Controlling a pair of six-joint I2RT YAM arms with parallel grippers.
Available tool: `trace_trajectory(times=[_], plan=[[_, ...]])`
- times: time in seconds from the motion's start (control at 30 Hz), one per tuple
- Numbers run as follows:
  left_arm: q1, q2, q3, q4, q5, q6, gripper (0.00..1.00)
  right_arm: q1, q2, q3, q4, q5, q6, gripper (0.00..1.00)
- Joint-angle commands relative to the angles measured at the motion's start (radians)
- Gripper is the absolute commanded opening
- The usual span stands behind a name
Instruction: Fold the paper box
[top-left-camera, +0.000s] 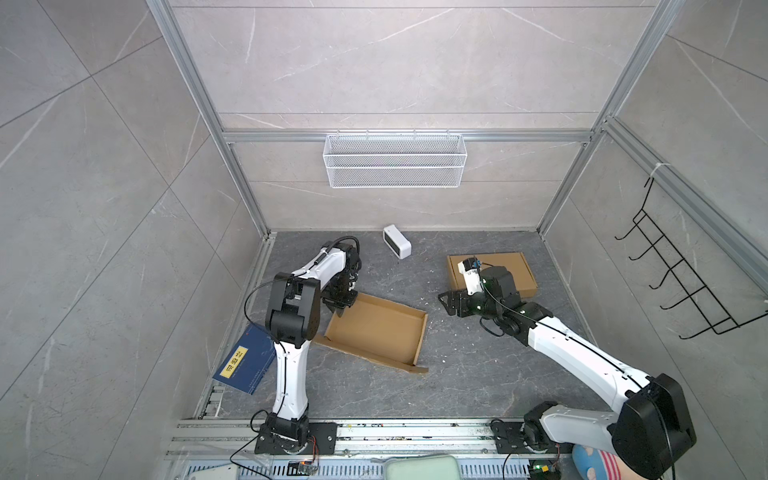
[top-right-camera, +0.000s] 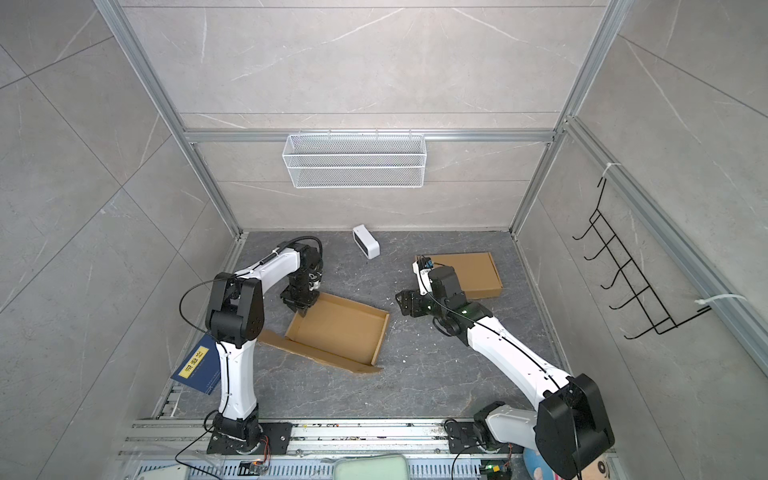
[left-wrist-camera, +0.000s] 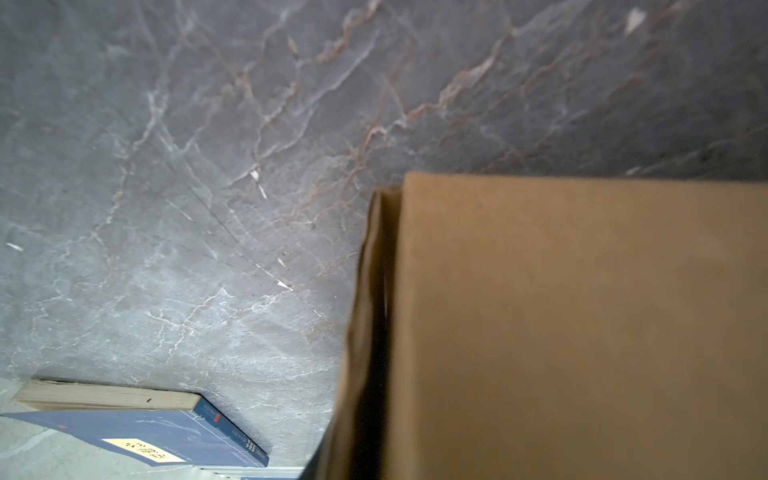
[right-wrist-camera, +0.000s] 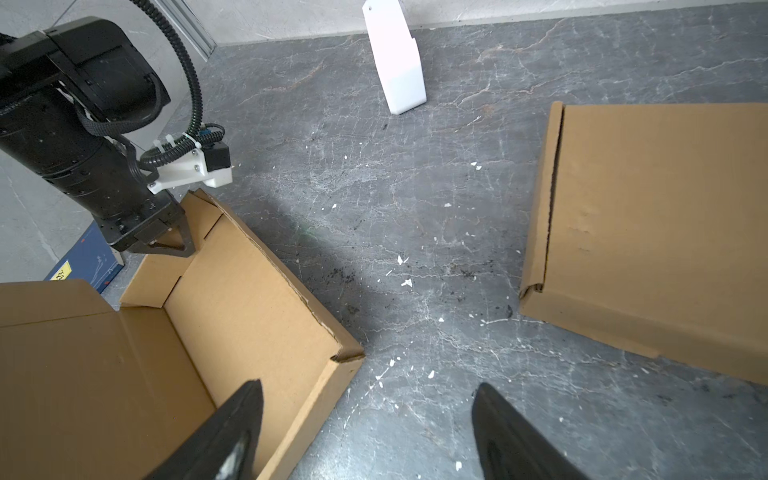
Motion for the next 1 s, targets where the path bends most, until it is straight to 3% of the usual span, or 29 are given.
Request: trace_trajectory(times=[0.0, 0.53, 0.7, 0.97], plan=[[0.004, 0.022, 0.033, -0.023, -0.014, 0.015, 0.22, -0.001, 0.009, -0.02, 0.017, -0.016, 0.024, 0.8], [0.004, 0.035, 0.096, -0.028, -0.023, 0.004, 0.45, -0.001, 0.039, -0.024, 0.034, -0.033, 0.031, 0.8], [0.004, 0.016, 0.14, -0.042, -0.031, 0.0, 0.58, -0.002, 0.054, -0.019, 0.035, -0.042, 0.034, 0.8], [0.004, -0.043, 0.211, -0.068, -0.015, 0.014, 0.75, -0.001, 0.085, -0.003, 0.038, -0.056, 0.048, 0.98]])
